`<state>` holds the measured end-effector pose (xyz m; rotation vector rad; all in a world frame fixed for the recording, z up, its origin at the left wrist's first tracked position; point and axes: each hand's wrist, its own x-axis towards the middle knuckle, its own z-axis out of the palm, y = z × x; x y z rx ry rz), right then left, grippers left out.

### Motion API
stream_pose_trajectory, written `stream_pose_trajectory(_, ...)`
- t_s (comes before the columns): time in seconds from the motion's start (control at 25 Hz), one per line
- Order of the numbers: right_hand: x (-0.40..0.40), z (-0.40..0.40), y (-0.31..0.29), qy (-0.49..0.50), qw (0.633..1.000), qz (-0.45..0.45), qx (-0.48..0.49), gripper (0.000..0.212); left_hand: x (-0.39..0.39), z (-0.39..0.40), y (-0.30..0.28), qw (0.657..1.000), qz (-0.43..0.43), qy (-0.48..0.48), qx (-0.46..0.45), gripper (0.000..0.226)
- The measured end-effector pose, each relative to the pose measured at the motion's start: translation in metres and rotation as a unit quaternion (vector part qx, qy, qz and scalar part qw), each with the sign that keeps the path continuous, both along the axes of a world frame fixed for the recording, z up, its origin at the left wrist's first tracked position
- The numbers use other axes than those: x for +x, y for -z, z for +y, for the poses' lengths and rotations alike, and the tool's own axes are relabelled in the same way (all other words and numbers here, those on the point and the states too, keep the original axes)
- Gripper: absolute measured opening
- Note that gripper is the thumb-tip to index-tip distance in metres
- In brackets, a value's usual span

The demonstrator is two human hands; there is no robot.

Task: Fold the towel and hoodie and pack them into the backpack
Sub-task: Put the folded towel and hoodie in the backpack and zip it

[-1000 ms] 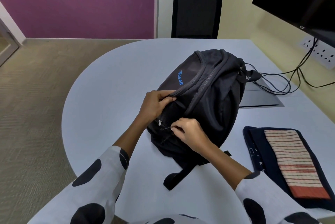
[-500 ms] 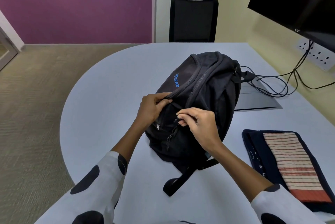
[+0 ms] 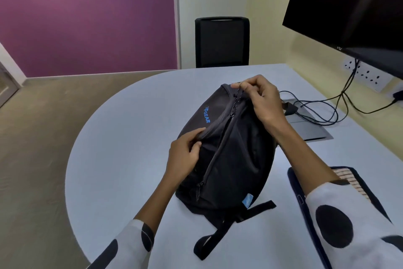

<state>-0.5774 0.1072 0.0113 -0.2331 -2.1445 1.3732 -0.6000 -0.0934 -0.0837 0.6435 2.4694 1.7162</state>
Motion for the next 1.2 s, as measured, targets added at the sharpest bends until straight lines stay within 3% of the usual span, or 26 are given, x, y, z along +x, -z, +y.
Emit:
stream_pose_trajectory(0.08,-0.004,-0.006,0.01,-0.058,0.993,-0.001,-0.107,0.011,0.023,0.018,-0.018,0.999,-0.011,-0.006,0.041,0.046)
stream_pose_trajectory(0.12,-0.004,-0.01,0.012,-0.081,0.985,0.01,-0.149,0.01,0.032,0.03,-0.027,0.999,-0.02,0.002,0.037,0.062)
stream_pose_trajectory(0.2,-0.003,-0.018,0.01,-0.114,0.977,0.018,-0.178,0.01,0.037,0.051,-0.031,0.998,-0.01,0.002,-0.057,0.088)
stream_pose_trajectory(0.28,-0.004,-0.018,0.005,-0.124,0.981,0.015,-0.15,0.012,0.03,0.06,-0.026,0.991,0.015,-0.024,-0.131,0.068)
stream_pose_trajectory(0.4,-0.008,0.0,0.003,-0.028,0.993,0.032,-0.111,0.015,0.023,0.054,-0.032,0.991,0.064,-0.055,-0.108,0.03)
stream_pose_trajectory(0.56,-0.018,0.047,0.006,0.111,0.943,0.093,-0.301,0.013,-0.006,0.027,-0.057,0.959,0.177,-0.061,-0.213,0.037)
stream_pose_trajectory(0.8,-0.031,0.051,0.02,0.166,0.919,0.11,-0.34,0.013,-0.065,-0.024,-0.073,0.908,0.276,-0.064,-0.31,0.03)
stream_pose_trajectory(0.92,-0.026,0.047,0.028,0.154,0.903,0.084,-0.392,0.012,-0.073,-0.037,-0.077,0.907,0.223,-0.073,-0.35,0.028)
stream_pose_trajectory(1.04,-0.014,0.039,0.022,0.085,0.896,0.068,-0.43,0.013,-0.069,-0.044,-0.097,0.918,0.065,0.042,-0.388,0.03)
stream_pose_trajectory(1.12,-0.006,0.034,0.01,0.033,0.899,0.061,-0.431,0.013,-0.053,-0.03,-0.121,0.92,-0.026,0.142,-0.365,0.063)
stream_pose_trajectory(1.2,0.003,0.023,-0.001,-0.02,0.911,0.039,-0.41,0.012,-0.034,0.003,-0.134,0.945,0.019,0.14,-0.295,0.087)
